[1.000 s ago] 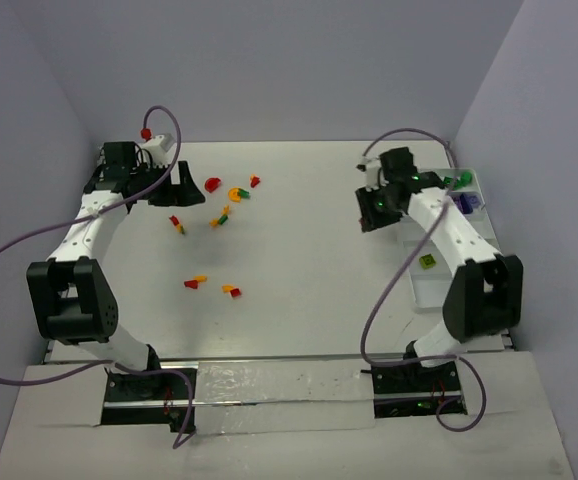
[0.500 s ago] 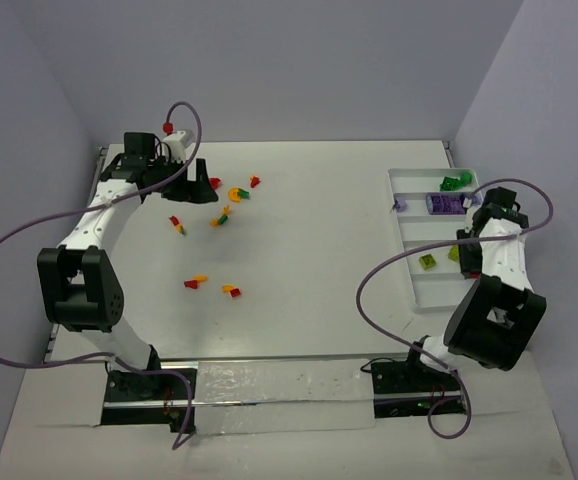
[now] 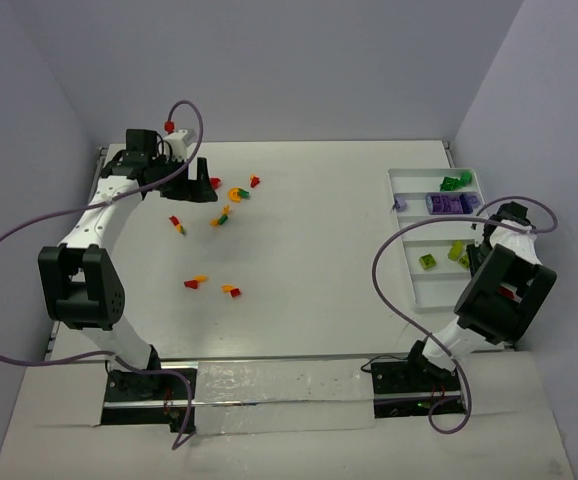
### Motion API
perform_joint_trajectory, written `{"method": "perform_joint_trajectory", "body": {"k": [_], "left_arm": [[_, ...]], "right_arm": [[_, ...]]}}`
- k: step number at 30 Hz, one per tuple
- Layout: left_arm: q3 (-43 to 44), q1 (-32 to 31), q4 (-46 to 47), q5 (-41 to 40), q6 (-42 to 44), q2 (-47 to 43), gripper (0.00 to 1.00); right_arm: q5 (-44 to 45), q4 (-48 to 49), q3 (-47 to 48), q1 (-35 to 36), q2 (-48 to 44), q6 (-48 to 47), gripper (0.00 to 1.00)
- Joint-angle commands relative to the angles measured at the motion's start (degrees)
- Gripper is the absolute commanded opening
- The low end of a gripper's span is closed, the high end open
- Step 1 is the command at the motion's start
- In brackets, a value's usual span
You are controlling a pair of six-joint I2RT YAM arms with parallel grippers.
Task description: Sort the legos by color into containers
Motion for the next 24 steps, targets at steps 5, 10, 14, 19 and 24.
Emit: {"method": "perform_joint_trajectory", "body": {"k": [5,10,14,19,24], "left_arm": [[-0.38,1.23,-0.46,-7.00,1.80,-1.32,0.99],[4.95,2.95,-0.41,-10.53,6.21,4.87,0.99],[13.44,3.50,-2.31,-10.54,9.86,12.56,0.96],[24.08,3.27,-2.74,-10.70,12.92,22.54,0.87],[32.28,1.20,-2.38,-11.04,15.23,30.44,0.84]], "right_arm": [[1.11,3.59,1.62,-0.29,3.24,-0.66,0.51],[0.79,1.92,3.35,-0.20,3.84,-0.44,0.70],[-0.36,-0.23,4.37,0.47,2.05,0.12,0.80],[-4.34,-4.09,5.99,3.35,-2.15,2.10,0.90],[-8.90,-8.95,9.72,6.89,-4.21,5.02,0.91]]}}
